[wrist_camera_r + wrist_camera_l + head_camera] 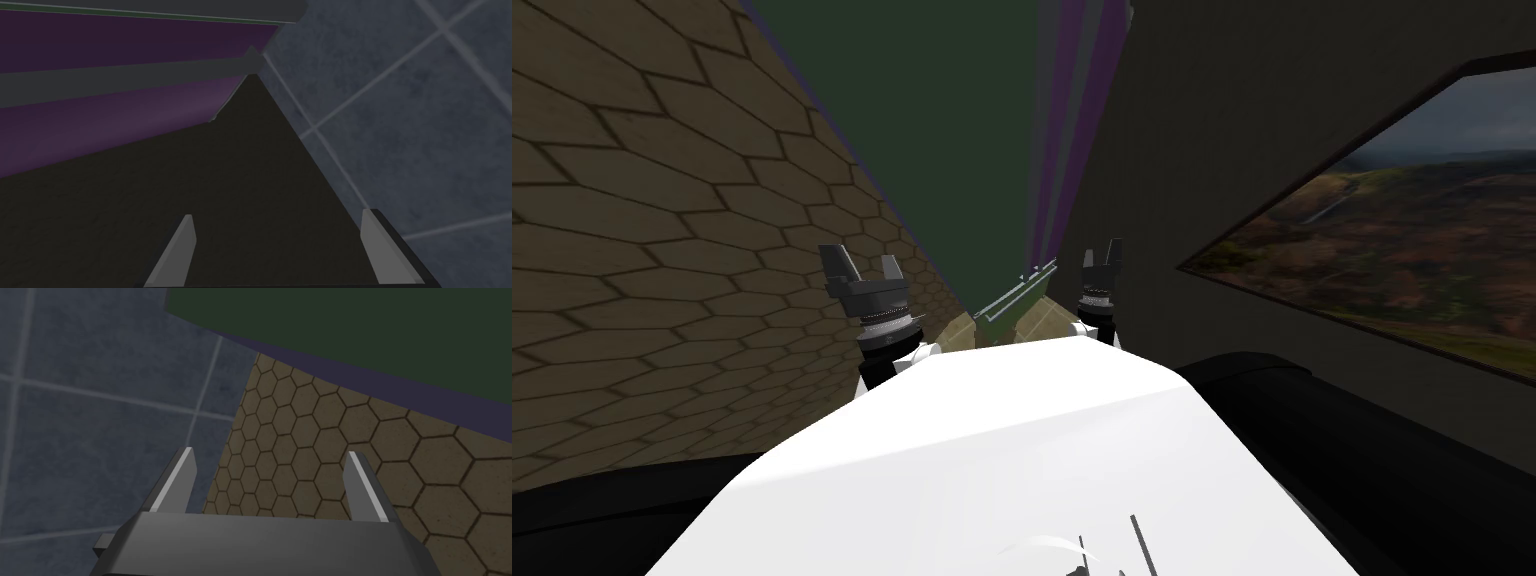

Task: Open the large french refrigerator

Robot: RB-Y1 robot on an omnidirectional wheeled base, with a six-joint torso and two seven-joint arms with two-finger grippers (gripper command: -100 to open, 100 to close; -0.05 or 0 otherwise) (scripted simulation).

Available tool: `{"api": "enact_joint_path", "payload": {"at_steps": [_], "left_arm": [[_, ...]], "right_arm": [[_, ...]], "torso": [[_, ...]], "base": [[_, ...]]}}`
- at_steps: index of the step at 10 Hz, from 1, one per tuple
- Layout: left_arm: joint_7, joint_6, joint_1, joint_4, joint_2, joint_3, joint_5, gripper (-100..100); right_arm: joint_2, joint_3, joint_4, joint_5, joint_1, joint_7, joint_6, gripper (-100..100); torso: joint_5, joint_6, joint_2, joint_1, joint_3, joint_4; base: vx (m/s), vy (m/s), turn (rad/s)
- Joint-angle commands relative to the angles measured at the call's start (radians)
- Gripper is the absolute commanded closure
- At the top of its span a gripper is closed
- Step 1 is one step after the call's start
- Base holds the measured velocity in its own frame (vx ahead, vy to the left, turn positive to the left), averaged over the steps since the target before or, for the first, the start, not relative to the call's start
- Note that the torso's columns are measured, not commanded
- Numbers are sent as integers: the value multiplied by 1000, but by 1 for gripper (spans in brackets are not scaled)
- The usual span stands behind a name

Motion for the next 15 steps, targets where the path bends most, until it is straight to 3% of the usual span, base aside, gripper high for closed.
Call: {"api": "enact_joint_path", "payload": {"at_steps": [1, 9, 10, 12, 15], "left_arm": [[0, 0, 0, 0, 0, 0, 0, 0], [0, 0, 0, 0, 0, 0, 0, 0], [0, 0, 0, 0, 0, 0, 0, 0], [0, 0, 0, 0, 0, 0, 0, 0], [0, 0, 0, 0, 0, 0, 0, 0]], "right_arm": [[0, 0, 0, 0, 0, 0, 0, 0], [0, 0, 0, 0, 0, 0, 0, 0], [-37, -3, 15, 3, -7, 26, -2, -100], [-88, -10, 49, 10, -23, 84, -7, -100], [-133, -20, 101, 22, -45, 167, -16, -100]], "torso": [[0, 0, 41, 0, -82, 41], [0, 0, 618, 0, -1234, 617], [0, 0, 691, 0, -1382, 691], [0, 0, 735, 0, -1470, 734], [0, 0, 738, 0, -1476, 738]], "base": [[0, 0, 0], [0, 0, 0], [1, 6, 5], [-17, 18, 7], [-11, 30, 4]]}}
